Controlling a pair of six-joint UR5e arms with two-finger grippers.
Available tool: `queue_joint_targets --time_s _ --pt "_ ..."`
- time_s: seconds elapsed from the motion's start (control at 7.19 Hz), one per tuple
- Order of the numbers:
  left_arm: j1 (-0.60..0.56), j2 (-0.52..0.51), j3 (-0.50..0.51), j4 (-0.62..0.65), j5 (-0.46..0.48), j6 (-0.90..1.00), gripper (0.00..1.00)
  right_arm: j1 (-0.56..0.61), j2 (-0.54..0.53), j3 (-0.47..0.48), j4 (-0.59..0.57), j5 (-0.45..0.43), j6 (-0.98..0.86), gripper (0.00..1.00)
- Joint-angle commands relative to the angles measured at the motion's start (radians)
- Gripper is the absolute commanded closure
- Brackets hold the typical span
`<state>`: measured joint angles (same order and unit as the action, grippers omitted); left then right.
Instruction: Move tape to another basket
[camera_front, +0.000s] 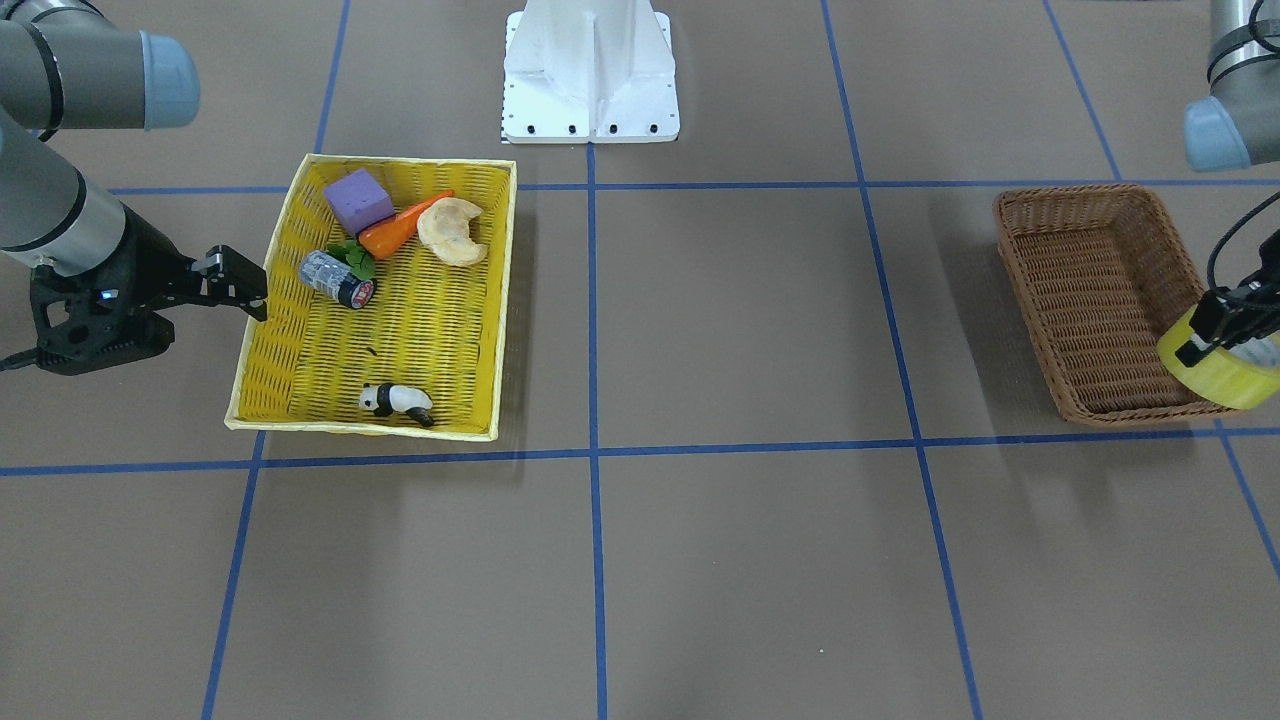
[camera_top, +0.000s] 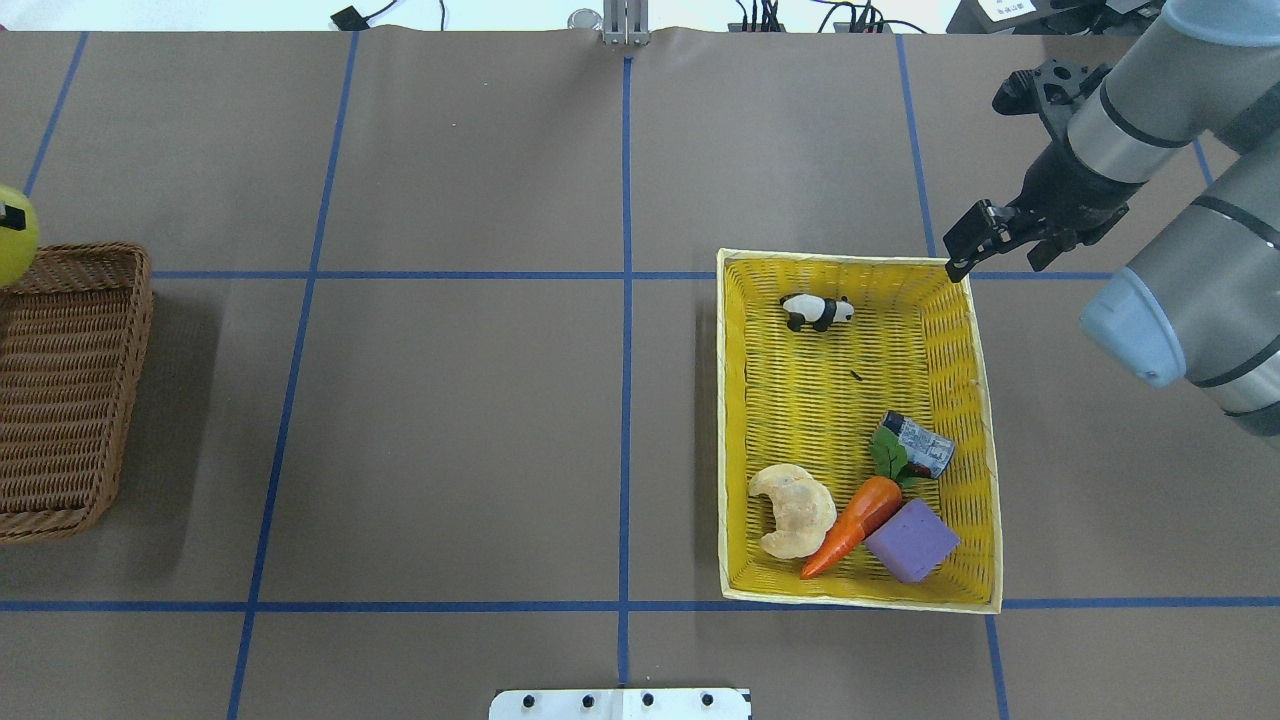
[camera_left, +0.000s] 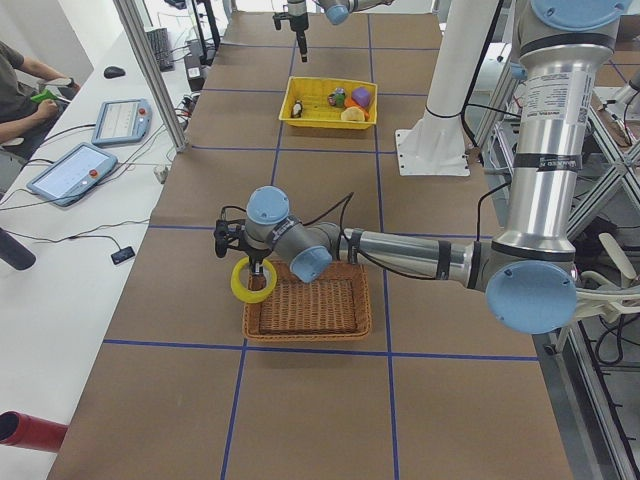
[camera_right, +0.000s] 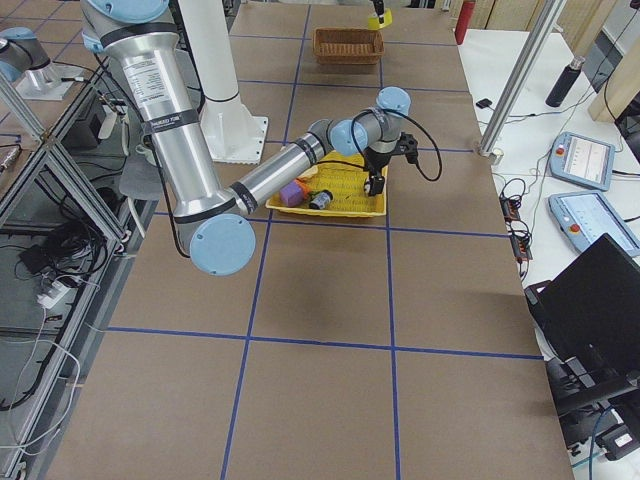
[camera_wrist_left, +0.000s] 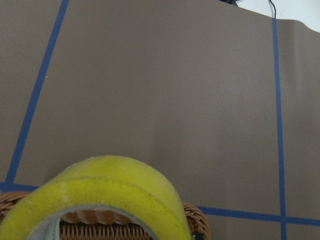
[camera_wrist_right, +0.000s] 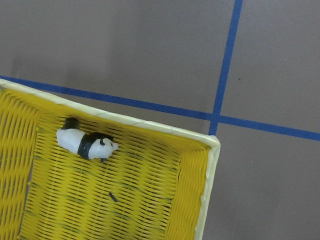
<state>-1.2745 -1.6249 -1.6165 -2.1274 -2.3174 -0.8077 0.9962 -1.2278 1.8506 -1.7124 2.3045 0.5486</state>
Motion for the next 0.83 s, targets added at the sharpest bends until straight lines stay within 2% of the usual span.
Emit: queue_joint_targets --time_s 0.0,0.42,0.7 --pt "0.067 0.0 -0.032 0.26 0.006 0.108 1.0 0.002 -0.018 0.021 -0.006 -0.017 -0.001 0.0" --pt "0.17 0.01 -0.017 0.283 0.006 0.111 1.0 0.041 -0.094 0.056 0.005 -0.04 -0.01 0.0" --pt "0.178 0.028 -0.013 0.284 0.006 0.113 1.0 0.111 -0.169 0.056 0.007 -0.031 -0.106 0.0"
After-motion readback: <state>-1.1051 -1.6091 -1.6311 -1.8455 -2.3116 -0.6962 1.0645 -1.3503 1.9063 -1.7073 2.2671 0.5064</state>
